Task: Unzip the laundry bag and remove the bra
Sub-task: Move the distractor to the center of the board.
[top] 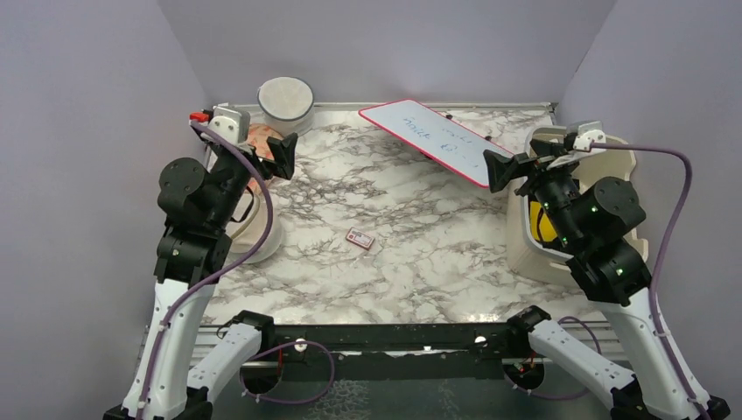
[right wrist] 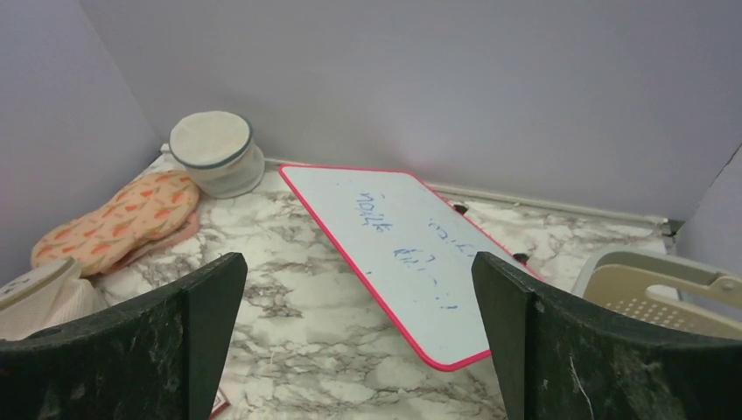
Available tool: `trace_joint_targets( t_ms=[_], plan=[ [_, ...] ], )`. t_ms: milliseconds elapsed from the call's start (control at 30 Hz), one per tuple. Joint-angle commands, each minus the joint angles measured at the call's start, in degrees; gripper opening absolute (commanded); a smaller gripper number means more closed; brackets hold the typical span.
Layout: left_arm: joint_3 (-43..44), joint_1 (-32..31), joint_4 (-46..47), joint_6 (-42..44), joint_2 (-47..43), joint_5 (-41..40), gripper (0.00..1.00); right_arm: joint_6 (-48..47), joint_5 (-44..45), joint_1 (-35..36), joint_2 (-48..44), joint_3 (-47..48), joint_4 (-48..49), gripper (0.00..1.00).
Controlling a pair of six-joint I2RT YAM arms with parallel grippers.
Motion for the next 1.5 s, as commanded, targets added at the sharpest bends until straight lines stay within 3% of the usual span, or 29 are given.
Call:
trace_joint_targets(
  t_ms=[0,233,500,700,900,967,1233,1467],
  plan=[
    [-5.5,-0.7,5.6,-2.0,-0.2,-4.7,0.99,5.6,1.8,-0.6,0.8,-3.7,2.6,1.0],
    [-14.8,-2.1,10.9,-4.2,1.0,-9.5,0.99,13.9,0.0,-1.4,1.9,-9.5,3.1,1.0],
    [-19.9,-6.8,12.9,-6.6,4.5,-21.2,0.99,15.5,-7.9,-2.1,-0.2,-16.3,4.8,1.0],
    [-21.1,-10.4,9.8,-7.9,7.0,-31.7,0.99,16.2,-21.7,-2.4,0.4,-18.5,6.3,1.0],
    [-20.9,-11.7,3.6,-8.8,7.8,-39.6,0.99,16.1,-37.8,-2.0,6.8,-17.3,8.2,1.0],
    [-21.0,-11.7,1.0,-9.0,8.2,-41.8,0.99,16.3,-39.8,0.6,9.8,-16.5,9.1,1.0],
    [-23.7,-11.8,-4.6,-9.5,9.4,-50.4,0.99,19.1,-31.9,21.8,29.5,-8.1,8.2,1.0],
    [-27.6,-11.1,-0.1,-13.0,0.8,-51.2,0.99,24.1,-31.4,27.5,44.6,-9.3,17.0,1.0]
  ],
)
